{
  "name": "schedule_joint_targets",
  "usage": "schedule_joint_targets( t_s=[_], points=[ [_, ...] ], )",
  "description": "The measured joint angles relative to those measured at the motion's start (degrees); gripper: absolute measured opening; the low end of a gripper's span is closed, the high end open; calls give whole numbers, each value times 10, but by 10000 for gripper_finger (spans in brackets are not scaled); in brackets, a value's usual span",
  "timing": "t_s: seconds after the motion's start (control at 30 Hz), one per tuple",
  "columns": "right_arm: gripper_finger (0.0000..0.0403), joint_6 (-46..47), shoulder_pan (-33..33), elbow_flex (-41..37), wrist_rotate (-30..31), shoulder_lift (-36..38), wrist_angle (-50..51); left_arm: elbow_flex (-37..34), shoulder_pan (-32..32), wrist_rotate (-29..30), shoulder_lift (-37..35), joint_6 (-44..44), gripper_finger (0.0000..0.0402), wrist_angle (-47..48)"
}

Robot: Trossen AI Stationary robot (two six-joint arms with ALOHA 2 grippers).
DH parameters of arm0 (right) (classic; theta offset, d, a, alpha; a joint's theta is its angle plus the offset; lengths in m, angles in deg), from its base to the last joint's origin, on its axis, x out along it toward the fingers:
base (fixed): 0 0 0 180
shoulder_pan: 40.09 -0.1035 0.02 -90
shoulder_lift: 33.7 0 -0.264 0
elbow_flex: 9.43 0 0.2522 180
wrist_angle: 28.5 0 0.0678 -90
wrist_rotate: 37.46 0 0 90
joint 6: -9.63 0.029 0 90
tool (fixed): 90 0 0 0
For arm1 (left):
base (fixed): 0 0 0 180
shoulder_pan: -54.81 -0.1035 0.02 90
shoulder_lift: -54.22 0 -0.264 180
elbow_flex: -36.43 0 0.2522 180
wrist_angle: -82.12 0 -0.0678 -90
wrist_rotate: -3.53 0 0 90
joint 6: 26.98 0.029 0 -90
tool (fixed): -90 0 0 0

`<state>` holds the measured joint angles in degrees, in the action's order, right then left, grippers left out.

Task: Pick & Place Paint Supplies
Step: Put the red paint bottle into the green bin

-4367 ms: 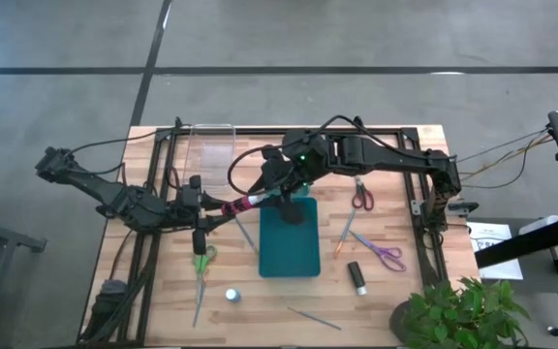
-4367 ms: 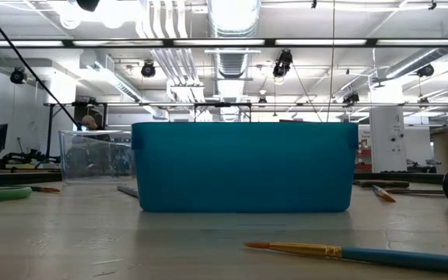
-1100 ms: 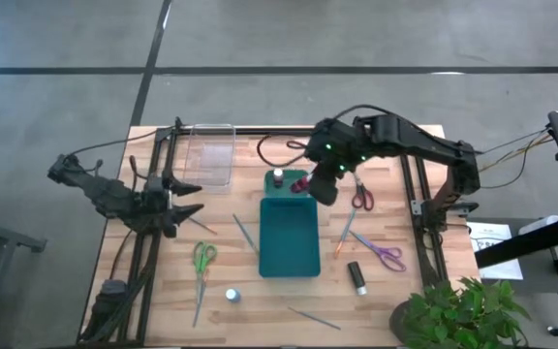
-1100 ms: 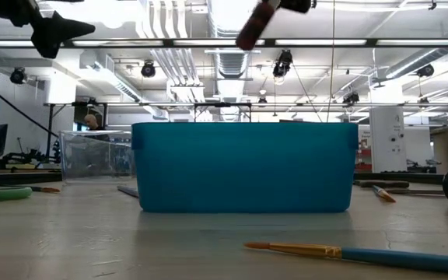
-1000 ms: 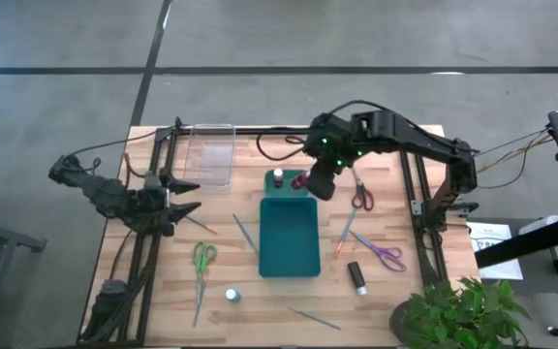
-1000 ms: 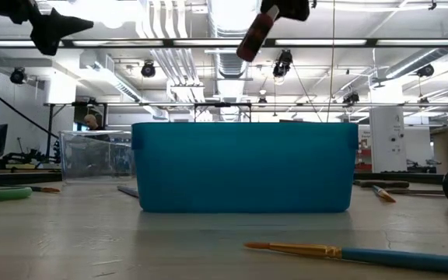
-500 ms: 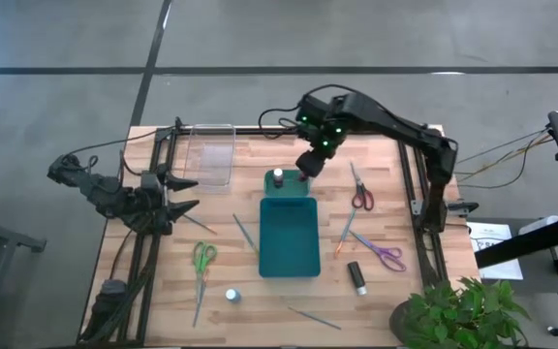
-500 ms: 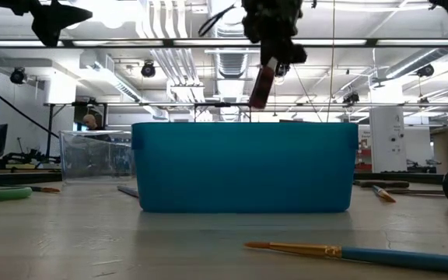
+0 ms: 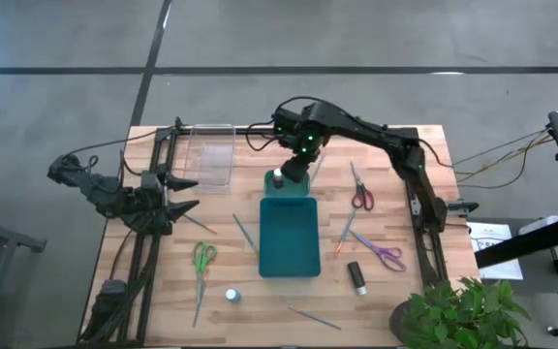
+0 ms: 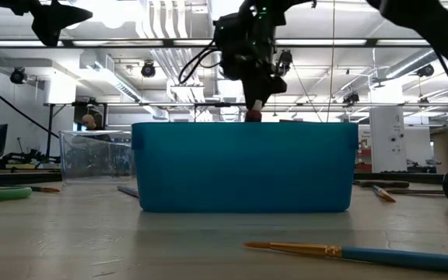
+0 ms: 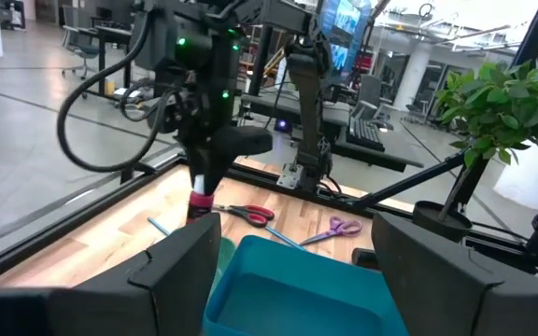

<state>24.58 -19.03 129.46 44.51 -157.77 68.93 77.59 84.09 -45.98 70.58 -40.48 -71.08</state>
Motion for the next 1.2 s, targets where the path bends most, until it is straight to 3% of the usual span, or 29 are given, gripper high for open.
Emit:
schedule_joint_targets(
  t_s=[0.37, 1.2],
  points=[
    [112, -18, 0, 93, 4, -83, 61, 0, 0, 0, 0, 0, 285, 1],
    [112, -33, 0, 93, 18, -96, 39, 0, 0, 0, 0, -2, 285, 2]
  ],
)
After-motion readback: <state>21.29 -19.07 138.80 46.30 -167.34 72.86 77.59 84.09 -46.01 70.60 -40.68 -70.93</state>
